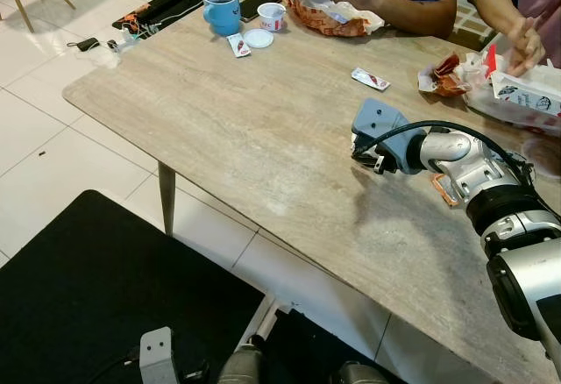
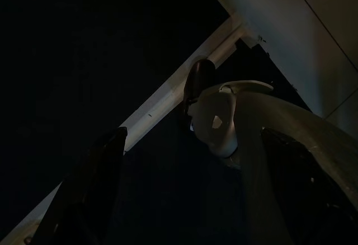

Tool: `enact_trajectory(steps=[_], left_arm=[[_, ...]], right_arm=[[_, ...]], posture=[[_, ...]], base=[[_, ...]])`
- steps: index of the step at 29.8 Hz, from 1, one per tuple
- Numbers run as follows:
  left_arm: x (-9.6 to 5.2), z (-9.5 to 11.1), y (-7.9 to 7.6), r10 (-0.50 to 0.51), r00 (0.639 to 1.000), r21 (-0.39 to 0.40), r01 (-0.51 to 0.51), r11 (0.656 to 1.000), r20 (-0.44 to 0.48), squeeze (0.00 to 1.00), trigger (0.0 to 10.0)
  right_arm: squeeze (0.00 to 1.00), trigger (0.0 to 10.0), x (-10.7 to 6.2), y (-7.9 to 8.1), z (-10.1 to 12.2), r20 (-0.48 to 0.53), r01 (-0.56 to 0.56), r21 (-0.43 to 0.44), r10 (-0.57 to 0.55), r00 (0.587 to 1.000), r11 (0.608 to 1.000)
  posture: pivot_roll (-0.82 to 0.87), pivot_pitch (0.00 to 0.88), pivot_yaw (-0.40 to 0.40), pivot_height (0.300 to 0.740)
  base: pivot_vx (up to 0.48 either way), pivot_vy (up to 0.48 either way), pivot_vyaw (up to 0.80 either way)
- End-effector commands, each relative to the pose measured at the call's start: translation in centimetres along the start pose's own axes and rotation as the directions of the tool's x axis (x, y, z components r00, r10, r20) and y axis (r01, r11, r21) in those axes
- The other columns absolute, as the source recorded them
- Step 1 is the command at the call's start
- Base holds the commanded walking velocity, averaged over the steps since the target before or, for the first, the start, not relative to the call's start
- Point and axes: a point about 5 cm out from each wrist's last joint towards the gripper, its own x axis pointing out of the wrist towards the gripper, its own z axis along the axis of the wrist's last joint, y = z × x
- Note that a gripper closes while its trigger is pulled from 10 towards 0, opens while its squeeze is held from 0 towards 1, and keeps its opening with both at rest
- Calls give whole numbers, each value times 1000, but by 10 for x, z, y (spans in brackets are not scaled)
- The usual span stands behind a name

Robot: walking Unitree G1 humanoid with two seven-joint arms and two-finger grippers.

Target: Restocking fridge

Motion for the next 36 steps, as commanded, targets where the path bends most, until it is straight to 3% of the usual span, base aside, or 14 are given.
enact_trajectory(steps=[1, 13, 14, 15, 16, 17, 31, 36], left_arm=[[-3, -10, 3, 11, 999, -12, -12, 1000, -36, 0, 10000], [-2, -2, 6, 19, 1000, -18, -19, 1000, -15, 0, 10000], [-2, -2, 6, 21, 1000, -19, -21, 1000, -14, 0, 10000], [-2, -2, 6, 21, 1000, -19, -21, 1000, -14, 0, 10000], [-2, -1, 7, 23, 1000, -20, -23, 1000, -12, 0, 10000], [-2, -1, 7, 24, 1000, -20, -24, 999, -11, 0, 10000], [-1, 13, 18, 51, 998, -37, -49, 998, 36, 0, 10000], [-2, 31, 31, 103, 988, -106, -91, 990, 113, 0, 10000]], right_arm=[[0, 10000, -3, 4, -15, -13, 20, 22, -20, 1000, 1000], [0, 10000, -2, 10, -25, -16, 85, 1, -85, 996, 996], [0, 7059, -3, 10, -26, -21, 101, -6, -101, 995, 995], [0, 7059, -3, 10, -26, -21, 101, -6, -101, 995, 995], [0, 2706, -3, 10, -26, -22, 112, -10, -112, 993, 994], [0, 0, -4, 10, -27, -22, 127, -16, -127, 992, 992], [0, 0, -7, 6, -18, 56, 197, -59, -194, 979, 979], [0, 0, -11, 0, -3, 183, 225, 31, -227, 957, 974]], posture=[[-44, 171, -19, 740], [-45, 156, -10, 740], [-46, 154, -9, 740], [-46, 154, -9, 740], [-45, 153, -8, 740], [-43, 148, -5, 740], [-38, 130, 1, 740], [-31, 117, 2, 740]], base=[[0, 0, 0], [0, 0, 0], [0, 0, 0], [0, 0, 0], [0, 0, 0], [0, 0, 0], [0, 0, 0], [0, 0, 0]])
